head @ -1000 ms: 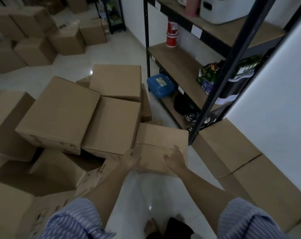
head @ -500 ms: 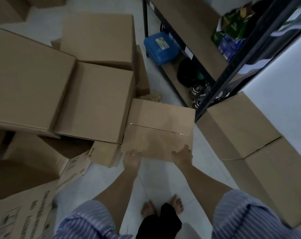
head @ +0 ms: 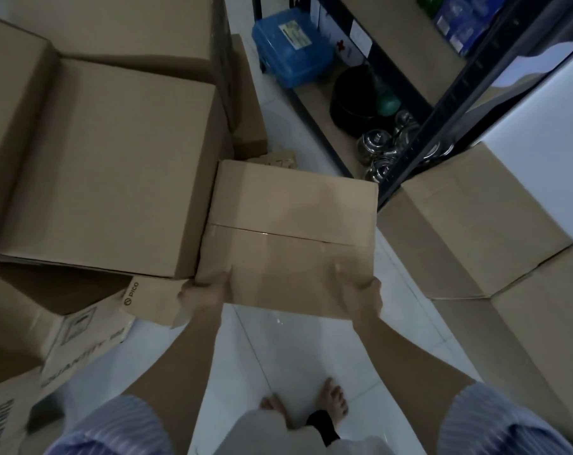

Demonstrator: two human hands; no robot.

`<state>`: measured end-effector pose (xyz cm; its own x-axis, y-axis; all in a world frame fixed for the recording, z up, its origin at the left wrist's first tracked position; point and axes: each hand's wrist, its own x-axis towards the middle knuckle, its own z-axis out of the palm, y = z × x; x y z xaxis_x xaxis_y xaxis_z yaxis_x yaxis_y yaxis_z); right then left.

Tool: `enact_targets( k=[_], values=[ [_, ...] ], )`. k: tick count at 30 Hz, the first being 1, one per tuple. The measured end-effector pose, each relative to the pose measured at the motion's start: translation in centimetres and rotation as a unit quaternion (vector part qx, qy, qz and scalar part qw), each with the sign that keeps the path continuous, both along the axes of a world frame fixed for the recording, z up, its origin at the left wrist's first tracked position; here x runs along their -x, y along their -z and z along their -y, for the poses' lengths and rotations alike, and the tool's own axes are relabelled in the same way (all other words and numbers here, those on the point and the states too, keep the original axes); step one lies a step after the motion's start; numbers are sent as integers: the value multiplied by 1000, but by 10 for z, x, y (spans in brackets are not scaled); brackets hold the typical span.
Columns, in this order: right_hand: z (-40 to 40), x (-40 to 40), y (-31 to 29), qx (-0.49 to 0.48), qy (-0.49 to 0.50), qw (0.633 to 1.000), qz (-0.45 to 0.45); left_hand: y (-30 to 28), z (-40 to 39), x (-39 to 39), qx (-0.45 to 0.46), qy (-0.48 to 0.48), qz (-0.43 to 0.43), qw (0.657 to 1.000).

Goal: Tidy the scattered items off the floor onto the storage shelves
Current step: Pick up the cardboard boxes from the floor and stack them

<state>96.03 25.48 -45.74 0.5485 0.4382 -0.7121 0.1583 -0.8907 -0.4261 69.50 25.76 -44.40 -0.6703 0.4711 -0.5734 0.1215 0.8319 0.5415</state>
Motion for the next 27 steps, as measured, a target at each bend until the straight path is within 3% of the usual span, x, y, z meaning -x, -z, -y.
enact_targets(
  k=[3, 10, 13, 20, 27],
  values=[
    [-3, -10, -3, -46, 36, 998, 18, -7, 0, 1, -28, -16, 17, 999],
    [0, -44, -43, -93, 79, 992, 11, -56, -10, -29, -202, -2, 99, 974],
    [24, -51, -63, -81, 102, 991, 8, -85, -18, -36, -221, 52, 120, 967],
    [70, -72, -123, -108, 272, 956, 21, -144, -16, -73, -239, 114, 160, 951],
    [103, -127, -187, -124, 311, 940, 66, -209, -18, -141, -256, 181, 172, 934]
  ],
)
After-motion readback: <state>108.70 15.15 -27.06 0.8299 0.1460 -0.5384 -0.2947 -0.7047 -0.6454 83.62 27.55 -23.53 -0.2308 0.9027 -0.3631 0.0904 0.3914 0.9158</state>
